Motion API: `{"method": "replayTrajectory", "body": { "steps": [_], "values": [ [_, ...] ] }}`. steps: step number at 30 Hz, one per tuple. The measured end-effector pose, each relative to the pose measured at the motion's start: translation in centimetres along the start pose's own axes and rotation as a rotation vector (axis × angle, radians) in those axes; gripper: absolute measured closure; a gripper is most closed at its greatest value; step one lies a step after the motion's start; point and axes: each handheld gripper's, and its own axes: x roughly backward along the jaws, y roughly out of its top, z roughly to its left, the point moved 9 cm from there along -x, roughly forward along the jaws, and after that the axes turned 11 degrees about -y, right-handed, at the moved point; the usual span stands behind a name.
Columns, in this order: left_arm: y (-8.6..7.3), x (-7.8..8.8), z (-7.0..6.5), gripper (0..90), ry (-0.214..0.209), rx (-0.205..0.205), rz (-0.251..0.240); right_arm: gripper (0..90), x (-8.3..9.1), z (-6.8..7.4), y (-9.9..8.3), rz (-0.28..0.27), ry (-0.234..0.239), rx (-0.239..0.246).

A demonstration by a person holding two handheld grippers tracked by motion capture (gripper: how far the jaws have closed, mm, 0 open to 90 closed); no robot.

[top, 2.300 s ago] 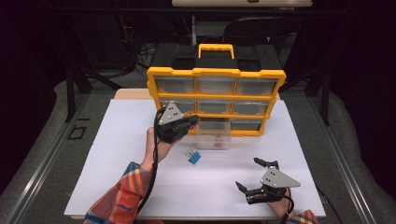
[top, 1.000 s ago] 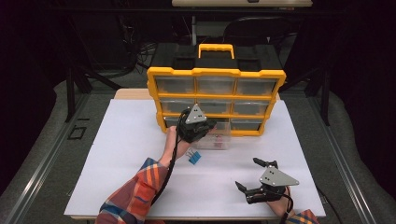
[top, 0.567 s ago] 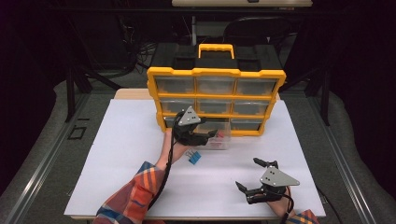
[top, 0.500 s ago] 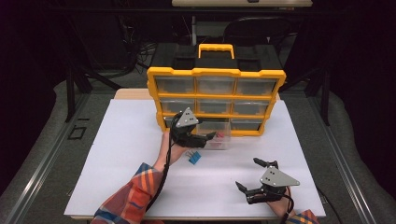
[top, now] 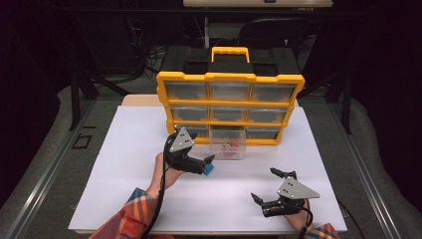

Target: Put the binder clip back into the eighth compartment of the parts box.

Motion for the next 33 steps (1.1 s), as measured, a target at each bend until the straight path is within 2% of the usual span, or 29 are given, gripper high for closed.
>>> {"method": "replayTrajectory", "body": {
  "steps": [5,14,23,26,33],
  "values": [
    [-1.1,0.4,0.2,0.0,0.013,0.034,-0.002,0.1,0.1,0.0,0.0,-0.002,0.001,0.001],
    [-2.3,0.9,0.6,0.0,0.027,0.06,-0.005,0.1,0.0,0.2,0.0,0.003,0.007,0.004],
    [-3.3,0.7,0.7,0.0,0.014,0.082,0.003,0.2,-0.1,0.2,-0.1,0.006,0.012,0.009],
    [-3.7,0.1,0.7,0.0,-0.007,0.093,0.029,0.2,0.0,0.2,-0.1,0.007,0.012,0.008],
    [-4.5,-0.8,0.6,0.0,-0.021,0.109,0.059,0.2,0.0,0.2,-0.1,0.008,0.012,0.01]
  ]
}}
